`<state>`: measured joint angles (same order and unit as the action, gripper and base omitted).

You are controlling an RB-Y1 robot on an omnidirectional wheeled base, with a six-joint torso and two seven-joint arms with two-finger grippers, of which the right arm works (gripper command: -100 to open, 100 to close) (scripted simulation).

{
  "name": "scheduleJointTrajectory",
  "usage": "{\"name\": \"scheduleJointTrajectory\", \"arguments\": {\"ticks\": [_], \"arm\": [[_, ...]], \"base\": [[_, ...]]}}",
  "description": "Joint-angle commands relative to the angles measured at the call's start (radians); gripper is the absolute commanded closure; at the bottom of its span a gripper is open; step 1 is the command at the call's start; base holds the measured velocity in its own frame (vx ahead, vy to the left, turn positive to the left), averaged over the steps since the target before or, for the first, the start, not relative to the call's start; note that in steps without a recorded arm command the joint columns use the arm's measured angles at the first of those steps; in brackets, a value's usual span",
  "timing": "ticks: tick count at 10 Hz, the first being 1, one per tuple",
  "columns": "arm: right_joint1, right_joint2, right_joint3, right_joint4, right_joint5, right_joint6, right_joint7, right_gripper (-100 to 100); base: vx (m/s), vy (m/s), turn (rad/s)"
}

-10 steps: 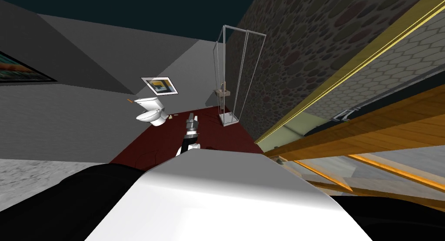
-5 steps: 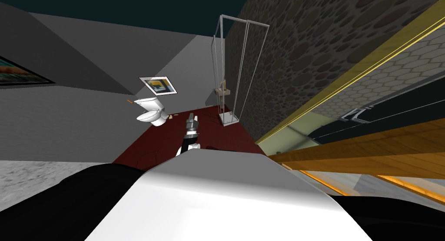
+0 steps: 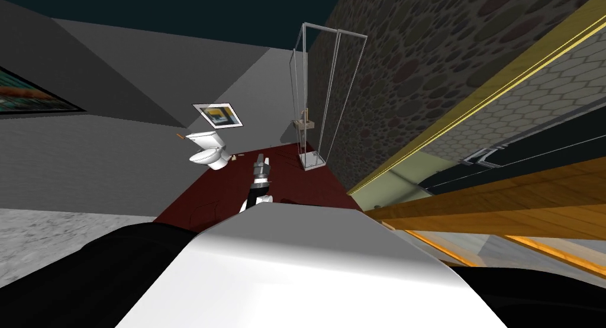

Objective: Pull the door open

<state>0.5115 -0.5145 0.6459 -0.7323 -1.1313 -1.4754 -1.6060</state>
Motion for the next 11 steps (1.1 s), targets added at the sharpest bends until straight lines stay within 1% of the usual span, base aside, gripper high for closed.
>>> {"name": "scheduleJointTrajectory", "arguments": {"ticks": [1, 5, 8, 9, 10, 11], "arm": [[0.007, -0.008, 0.016, -0.016, 0.013, -0.005, 0.010, 100], [0.000, -0.024, 0.066, -0.016, 0.056, -0.027, 0.012, 100], [-0.004, -0.034, 0.097, -0.016, 0.083, -0.041, 0.014, 100], [-0.004, -0.030, 0.092, -0.017, 0.077, -0.030, 0.012, 100], [-0.011, -0.025, 0.116, 0.011, 0.099, -0.040, 0.003, 100], [-0.015, -0.022, 0.128, 0.028, 0.110, -0.049, -0.003, 100]], "base": [[-0.183, 0.016, 0.035], [-0.206, 0.012, 0.043], [-0.200, 0.002, 0.034], [-0.083, 0.002, 0.020], [-0.004, 0.015, -0.081], [0.015, 0.016, -0.134]]}}
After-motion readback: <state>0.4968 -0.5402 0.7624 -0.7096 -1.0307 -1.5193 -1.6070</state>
